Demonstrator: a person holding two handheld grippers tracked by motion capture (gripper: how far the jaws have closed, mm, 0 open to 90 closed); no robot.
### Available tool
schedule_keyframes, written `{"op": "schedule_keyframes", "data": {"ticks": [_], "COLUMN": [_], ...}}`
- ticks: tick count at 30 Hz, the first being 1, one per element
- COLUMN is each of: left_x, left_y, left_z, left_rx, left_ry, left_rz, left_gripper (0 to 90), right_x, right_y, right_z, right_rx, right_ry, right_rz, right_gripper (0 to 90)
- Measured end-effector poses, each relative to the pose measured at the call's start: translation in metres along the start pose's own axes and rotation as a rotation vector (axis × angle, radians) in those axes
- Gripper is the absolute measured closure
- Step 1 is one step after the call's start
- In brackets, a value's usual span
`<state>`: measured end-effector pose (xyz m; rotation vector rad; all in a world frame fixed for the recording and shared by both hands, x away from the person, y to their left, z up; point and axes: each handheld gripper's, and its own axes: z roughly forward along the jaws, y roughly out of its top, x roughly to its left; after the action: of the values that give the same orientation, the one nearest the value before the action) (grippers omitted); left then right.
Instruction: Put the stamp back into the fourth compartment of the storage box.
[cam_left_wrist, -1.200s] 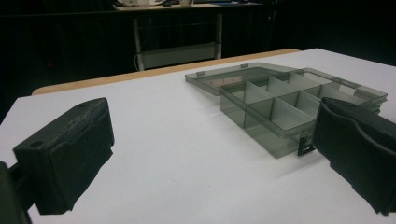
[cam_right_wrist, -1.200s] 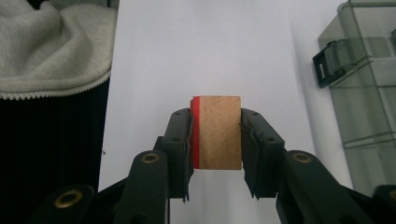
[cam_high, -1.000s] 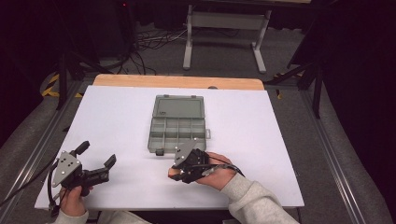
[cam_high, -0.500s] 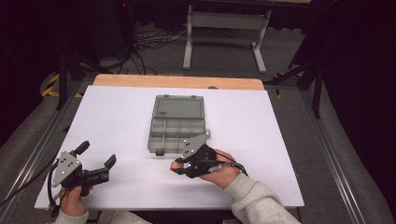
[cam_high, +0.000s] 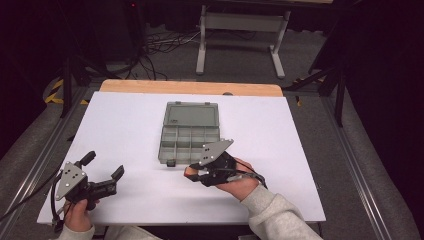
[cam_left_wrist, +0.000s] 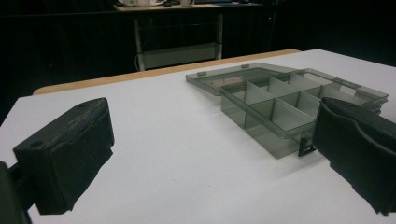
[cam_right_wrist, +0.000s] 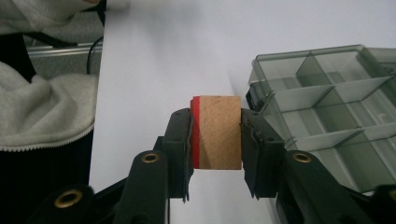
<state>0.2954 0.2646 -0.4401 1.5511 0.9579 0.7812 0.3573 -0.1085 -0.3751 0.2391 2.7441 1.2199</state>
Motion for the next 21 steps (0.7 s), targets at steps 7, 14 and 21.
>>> {"op": "schedule_keyframes", "data": {"ticks": [7,14,21], "left_x": [0.0,0.0,0.0], "left_y": [0.0,-0.001,-0.001], "left_z": [0.0,0.001,0.001], "left_rx": [-0.003,0.0,0.0], "left_ry": [-0.001,-0.002,-0.001], "left_rz": [-0.002,-0.002,-0.002], "left_gripper": [0.1,0.1,0.1], "right_x": [-0.006,-0.014,-0.022], "right_y": [0.0,-0.001,0.001], "right_z": [-0.008,-0.015,-0.02], "right_rx": [-0.036,-0.048,-0.034], "right_ry": [-0.038,-0.068,-0.101], "right_rz": [0.043,0.073,0.097], "right_gripper": [65.6,65.6,65.6]}}
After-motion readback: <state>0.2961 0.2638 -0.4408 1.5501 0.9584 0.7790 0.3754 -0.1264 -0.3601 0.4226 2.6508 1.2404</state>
